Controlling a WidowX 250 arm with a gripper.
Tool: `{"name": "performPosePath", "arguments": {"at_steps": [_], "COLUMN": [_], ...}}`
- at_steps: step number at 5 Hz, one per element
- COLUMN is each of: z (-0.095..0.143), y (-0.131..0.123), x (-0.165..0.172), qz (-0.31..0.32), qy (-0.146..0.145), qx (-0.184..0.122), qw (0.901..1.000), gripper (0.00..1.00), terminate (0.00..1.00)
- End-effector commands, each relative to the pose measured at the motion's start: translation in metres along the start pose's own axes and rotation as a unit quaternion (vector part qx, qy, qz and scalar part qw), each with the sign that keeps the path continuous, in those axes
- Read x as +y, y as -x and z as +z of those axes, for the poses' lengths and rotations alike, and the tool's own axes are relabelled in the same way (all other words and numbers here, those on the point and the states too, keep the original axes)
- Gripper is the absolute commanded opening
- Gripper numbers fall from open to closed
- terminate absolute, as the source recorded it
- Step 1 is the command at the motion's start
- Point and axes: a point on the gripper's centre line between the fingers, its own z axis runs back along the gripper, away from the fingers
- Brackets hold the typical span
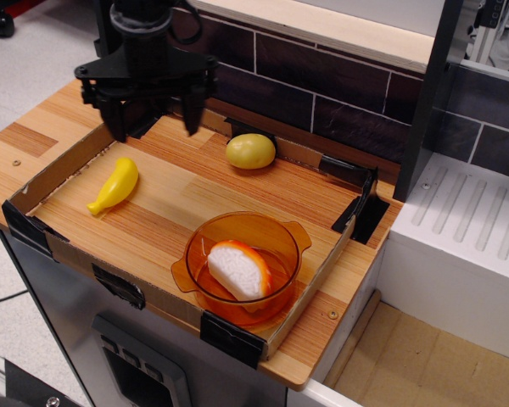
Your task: Take sushi out of pot
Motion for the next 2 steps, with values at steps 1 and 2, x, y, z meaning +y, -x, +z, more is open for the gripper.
{"name": "performPosePath", "arguments": {"at_steps": [1, 2], "z": [0.046, 0.035], "y": [0.057, 0.082], "x": [-0.042, -0.047], "qz": [0.08, 0.075], "qy": [0.035, 0.014], "qx": [-0.012, 0.036], "qw": [0.9961, 0.9964], "gripper": [1.0, 1.0], "terminate": [0.0, 0.0]}}
